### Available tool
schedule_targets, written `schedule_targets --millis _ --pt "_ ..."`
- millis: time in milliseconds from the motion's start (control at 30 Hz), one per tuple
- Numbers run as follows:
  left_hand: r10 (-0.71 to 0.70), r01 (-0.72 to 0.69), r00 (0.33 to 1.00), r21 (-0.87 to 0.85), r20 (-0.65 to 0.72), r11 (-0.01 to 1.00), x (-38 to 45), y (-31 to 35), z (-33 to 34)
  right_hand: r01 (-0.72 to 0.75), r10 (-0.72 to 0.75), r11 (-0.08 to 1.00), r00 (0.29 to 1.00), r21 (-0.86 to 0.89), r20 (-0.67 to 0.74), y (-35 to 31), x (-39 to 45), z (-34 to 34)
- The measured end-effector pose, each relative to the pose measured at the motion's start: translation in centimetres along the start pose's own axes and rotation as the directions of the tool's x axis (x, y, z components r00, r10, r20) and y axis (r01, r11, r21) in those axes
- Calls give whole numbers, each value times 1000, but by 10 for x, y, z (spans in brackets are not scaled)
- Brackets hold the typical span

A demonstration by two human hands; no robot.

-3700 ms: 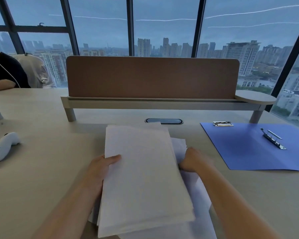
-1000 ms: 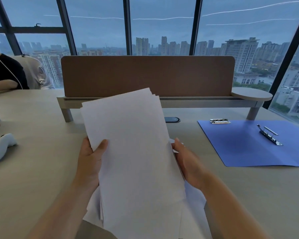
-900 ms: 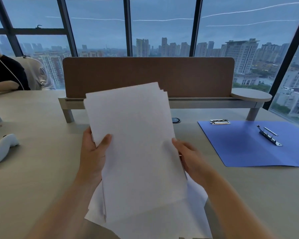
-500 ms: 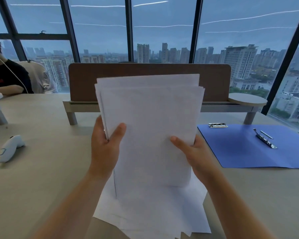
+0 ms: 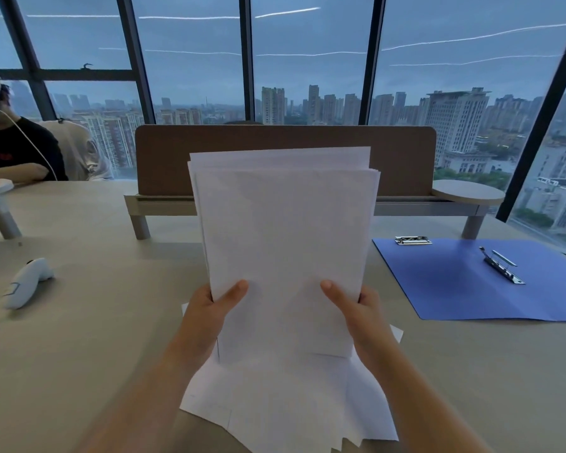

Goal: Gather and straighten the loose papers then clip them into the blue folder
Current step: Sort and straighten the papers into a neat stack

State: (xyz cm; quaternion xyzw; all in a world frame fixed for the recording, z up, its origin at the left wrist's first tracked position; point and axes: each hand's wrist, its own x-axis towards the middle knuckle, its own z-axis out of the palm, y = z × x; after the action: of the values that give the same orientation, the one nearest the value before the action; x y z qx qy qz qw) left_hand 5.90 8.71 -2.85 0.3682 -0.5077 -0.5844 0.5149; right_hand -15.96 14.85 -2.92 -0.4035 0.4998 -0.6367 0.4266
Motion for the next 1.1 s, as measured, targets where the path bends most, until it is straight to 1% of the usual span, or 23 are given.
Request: schedule_targets --millis 133,200,267,333,400,500,567,633,667,700,733,800,833,867,900,933,967,1000,1067,1100 --pt "15 -15 1000 15 -15 1000 -1 0 7 9 -9 999 1000 -31 -8 3 -1 5" --pt "51 -50 998 3 -38 999 1 8 12 18 -19 1000 1000 -21 -13 -4 4 6" --pt "95 -95 994 9 -50 995 4 16 13 42 -42 999 999 -3 3 -13 7 7" --pt "107 -107 993 11 -46 994 6 17 11 53 -53 999 998 8 26 -13 9 5" --pt "68 -69 997 -17 -22 997 5 7 6 39 -37 998 998 -40 47 1 7 2" --pt "-86 87 995 -9 45 996 0 -12 0 -12 25 987 997 -162 79 22 2 -2" --pt "-135 135 991 28 14 990 5 -20 -4 -26 42 980 996 -198 76 25 2 -3" --pt "-109 113 992 76 -59 991 13 -24 -8 -36 45 960 999 -279 24 20 2 -1" --pt "-94 102 990 74 -105 992 16 -25 -9 -32 31 930 999 -367 -9 21 4 -2" --pt "-93 103 984 61 -151 993 19 -27 -11 -37 20 876 999 -481 -40 23 6 -5" --pt "-106 113 976 25 -189 993 21 -27 -13 -55 26 800 998 -598 -57 24 7 -8" --pt "-195 174 945 -103 -263 979 26 -27 -21 -90 70 589 996 -803 -61 31 8 -17" --pt "-266 219 919 -184 -291 958 29 -27 -26 -83 114 470 993 -879 -33 34 8 -21" --pt "-333 258 896 -266 -294 929 31 -27 -32 -39 164 354 986 -934 21 37 8 -23" --pt "-386 288 885 -345 -260 893 34 -25 -38 27 223 256 971 -966 86 39 8 -23" --pt "-420 311 889 -431 -182 847 35 -22 -42 87 275 190 952 -978 138 42 10 -23" --pt "-419 320 904 -509 -90 799 35 -21 -45 128 312 154 935 -980 171 45 15 -23" --pt "-388 322 922 -567 5 758 36 -20 -46 159 326 142 925 -977 198 45 20 -24" --pt "-321 316 941 -633 112 707 37 -22 -52 212 320 186 910 -960 263 44 36 -30" --pt "-309 317 942 -647 130 694 38 -24 -53 238 303 218 905 -946 298 42 44 -32"
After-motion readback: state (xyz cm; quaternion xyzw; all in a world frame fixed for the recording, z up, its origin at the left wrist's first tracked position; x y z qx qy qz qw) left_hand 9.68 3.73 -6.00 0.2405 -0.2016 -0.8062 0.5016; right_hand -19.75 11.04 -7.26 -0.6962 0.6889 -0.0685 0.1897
